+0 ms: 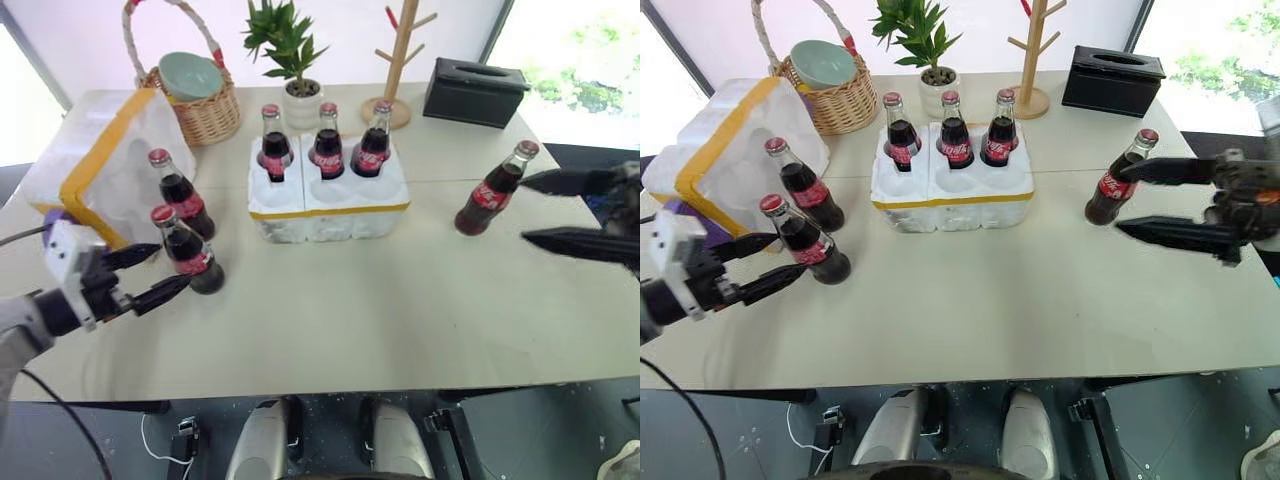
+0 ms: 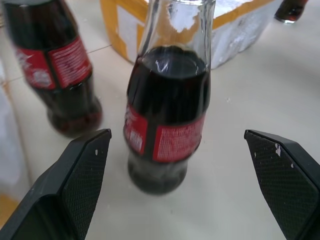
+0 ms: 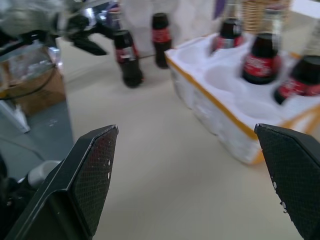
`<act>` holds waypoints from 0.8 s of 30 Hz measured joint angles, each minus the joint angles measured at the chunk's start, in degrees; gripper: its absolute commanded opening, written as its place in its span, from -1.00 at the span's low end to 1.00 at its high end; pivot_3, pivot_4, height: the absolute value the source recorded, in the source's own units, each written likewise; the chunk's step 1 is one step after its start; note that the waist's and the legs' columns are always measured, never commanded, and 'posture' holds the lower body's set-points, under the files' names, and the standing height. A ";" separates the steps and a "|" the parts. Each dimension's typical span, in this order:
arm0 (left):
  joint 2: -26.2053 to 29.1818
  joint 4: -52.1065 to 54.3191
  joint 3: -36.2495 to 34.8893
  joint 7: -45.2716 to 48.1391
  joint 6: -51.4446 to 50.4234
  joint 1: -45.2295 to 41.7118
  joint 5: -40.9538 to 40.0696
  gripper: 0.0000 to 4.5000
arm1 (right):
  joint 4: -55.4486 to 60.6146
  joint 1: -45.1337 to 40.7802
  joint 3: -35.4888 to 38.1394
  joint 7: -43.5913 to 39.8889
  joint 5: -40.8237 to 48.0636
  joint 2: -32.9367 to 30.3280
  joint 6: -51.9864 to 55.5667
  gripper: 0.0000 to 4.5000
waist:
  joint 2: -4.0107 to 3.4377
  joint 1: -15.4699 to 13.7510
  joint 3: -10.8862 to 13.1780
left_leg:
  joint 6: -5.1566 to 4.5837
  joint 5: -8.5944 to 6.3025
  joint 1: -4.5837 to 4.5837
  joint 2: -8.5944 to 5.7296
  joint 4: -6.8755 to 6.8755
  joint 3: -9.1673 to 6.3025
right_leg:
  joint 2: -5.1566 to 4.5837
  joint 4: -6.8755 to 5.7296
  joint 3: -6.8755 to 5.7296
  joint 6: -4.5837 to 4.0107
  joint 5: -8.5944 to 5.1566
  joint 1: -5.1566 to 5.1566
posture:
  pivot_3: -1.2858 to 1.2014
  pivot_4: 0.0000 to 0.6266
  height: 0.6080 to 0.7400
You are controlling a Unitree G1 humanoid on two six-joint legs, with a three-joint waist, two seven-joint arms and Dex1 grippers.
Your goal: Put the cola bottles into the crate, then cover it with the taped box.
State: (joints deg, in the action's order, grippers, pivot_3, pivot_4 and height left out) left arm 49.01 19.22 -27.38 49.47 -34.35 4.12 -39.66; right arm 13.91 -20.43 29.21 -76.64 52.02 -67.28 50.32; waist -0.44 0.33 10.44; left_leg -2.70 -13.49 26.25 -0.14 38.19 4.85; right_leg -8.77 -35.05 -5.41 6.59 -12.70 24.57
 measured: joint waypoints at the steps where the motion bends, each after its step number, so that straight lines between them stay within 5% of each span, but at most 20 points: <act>1: -0.22 -0.61 0.70 -0.04 0.20 -0.44 0.59 0.98 | 1.46 0.00 -0.26 0.55 1.13 0.40 0.59 1.00 | 0.00 0.01 0.00 | 0.00 0.00 0.02 0.00 0.00 0.01 | 0.00 -0.01 0.00 0.01 0.00 -0.07 | 0.03 -0.52 0.94; 15: -6.65 -8.81 10.42 -1.19 6.59 -9.35 7.48 0.98 | 7.48 -3.03 -5.60 9.93 10.14 5.09 4.30 1.00 | 0.09 -1.13 0.00 | -0.02 0.03 0.05 0.00 0.04 0.05 | 0.02 -0.03 0.00 0.09 0.12 -0.08 | 0.03 -0.52 0.94; 19: -6.97 -10.05 10.81 -0.50 7.79 -9.64 7.83 0.22 | 8.35 -3.29 -7.07 11.40 10.08 5.46 4.08 1.00 | 0.09 -1.05 0.00 | -0.12 0.09 0.06 0.00 0.04 0.06 | 0.02 -0.04 0.00 0.15 0.16 -0.06 | 0.03 -0.52 0.94; 24: -5.73 -8.98 10.82 0.31 4.33 -10.26 6.14 0.24 | 8.37 -3.92 -7.41 12.70 9.85 5.45 3.66 1.00 | 0.15 -1.10 0.03 | -0.10 0.08 0.07 0.00 0.05 0.06 | 0.02 -0.04 -0.01 0.14 0.15 -0.07 | 0.03 -0.52 0.94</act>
State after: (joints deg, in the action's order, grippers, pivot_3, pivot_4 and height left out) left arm 43.28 10.24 -16.55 49.78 -30.02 -6.15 -33.52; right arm 22.27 -24.35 21.80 -63.94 61.87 -61.83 53.98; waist -0.29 -0.77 10.48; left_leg -2.80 -13.41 26.32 -0.14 38.24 4.91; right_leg -8.74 -35.09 -5.42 6.73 -12.54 24.50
